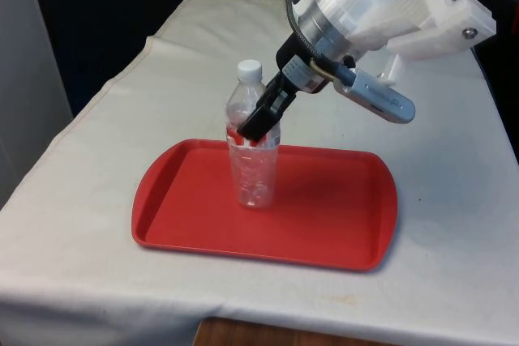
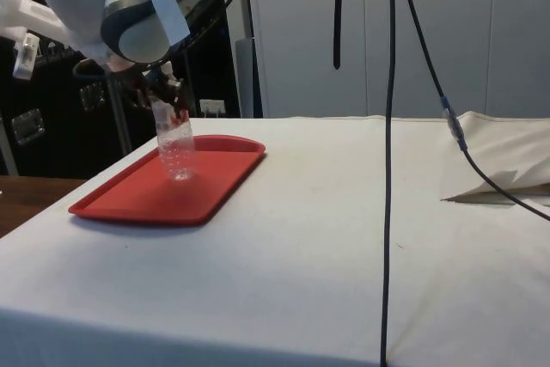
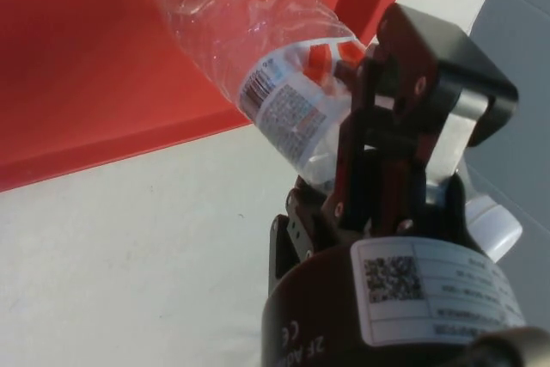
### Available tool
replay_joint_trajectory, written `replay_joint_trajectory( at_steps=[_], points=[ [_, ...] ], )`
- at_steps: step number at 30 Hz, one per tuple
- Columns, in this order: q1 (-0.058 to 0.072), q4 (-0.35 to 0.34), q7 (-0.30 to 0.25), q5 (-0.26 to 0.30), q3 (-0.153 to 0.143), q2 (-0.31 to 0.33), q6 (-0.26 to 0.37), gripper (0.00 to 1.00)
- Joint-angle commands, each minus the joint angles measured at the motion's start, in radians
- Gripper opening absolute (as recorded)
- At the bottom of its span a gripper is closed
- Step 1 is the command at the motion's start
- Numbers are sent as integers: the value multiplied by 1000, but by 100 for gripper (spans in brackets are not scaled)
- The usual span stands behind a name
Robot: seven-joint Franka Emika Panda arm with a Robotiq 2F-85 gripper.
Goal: Place the bottle upright on the tray.
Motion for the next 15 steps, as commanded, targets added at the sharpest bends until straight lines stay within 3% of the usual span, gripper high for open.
replay_joint_trajectory(
  at_steps=[1, 4, 5, 6, 13, 15],
  points=[
    [0, 1, 1, 1, 1, 1, 1, 39],
    [0, 0, 0, 0, 0, 0, -1, 52],
    [0, 1, 0, 1, 1, 1, 0, 52],
    [0, 1, 0, 0, 1, 1, 0, 62],
    [0, 0, 0, -1, 0, 0, -3, 100],
    [0, 1, 1, 0, 1, 1, -1, 100]
  ],
)
